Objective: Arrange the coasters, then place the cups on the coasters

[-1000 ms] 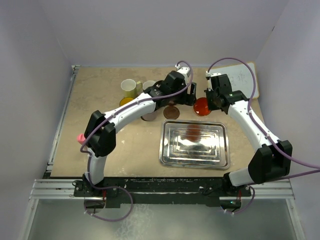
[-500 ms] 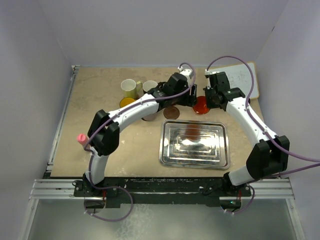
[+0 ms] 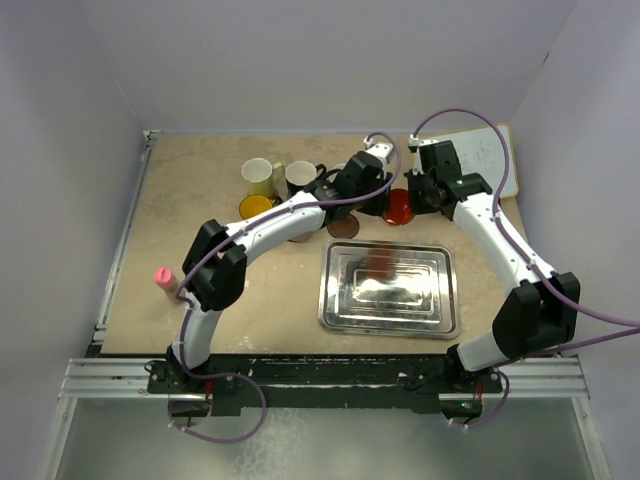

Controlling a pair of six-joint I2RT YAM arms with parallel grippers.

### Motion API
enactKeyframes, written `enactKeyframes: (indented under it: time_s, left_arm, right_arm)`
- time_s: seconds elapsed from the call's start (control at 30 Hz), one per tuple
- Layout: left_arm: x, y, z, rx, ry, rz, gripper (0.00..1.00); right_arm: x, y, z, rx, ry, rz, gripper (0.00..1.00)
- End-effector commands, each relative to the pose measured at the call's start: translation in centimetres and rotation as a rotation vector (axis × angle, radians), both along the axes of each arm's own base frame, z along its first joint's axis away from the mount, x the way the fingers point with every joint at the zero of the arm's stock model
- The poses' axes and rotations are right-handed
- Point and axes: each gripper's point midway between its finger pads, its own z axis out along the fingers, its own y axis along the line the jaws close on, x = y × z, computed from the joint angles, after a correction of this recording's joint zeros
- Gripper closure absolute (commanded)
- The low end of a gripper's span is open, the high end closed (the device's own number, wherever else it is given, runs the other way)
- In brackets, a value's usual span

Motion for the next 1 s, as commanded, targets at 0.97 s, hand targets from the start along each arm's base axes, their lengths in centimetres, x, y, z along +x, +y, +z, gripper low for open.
enactKeyframes:
  time_s: [0.97]
  left_arm:
    - [5.4, 5.8, 5.6, 0.057, -0.215, 0.111, 0.97]
  right_arm:
    - [-1.9, 4.5, 3.0, 0.227, -0.002, 0.272, 0.61]
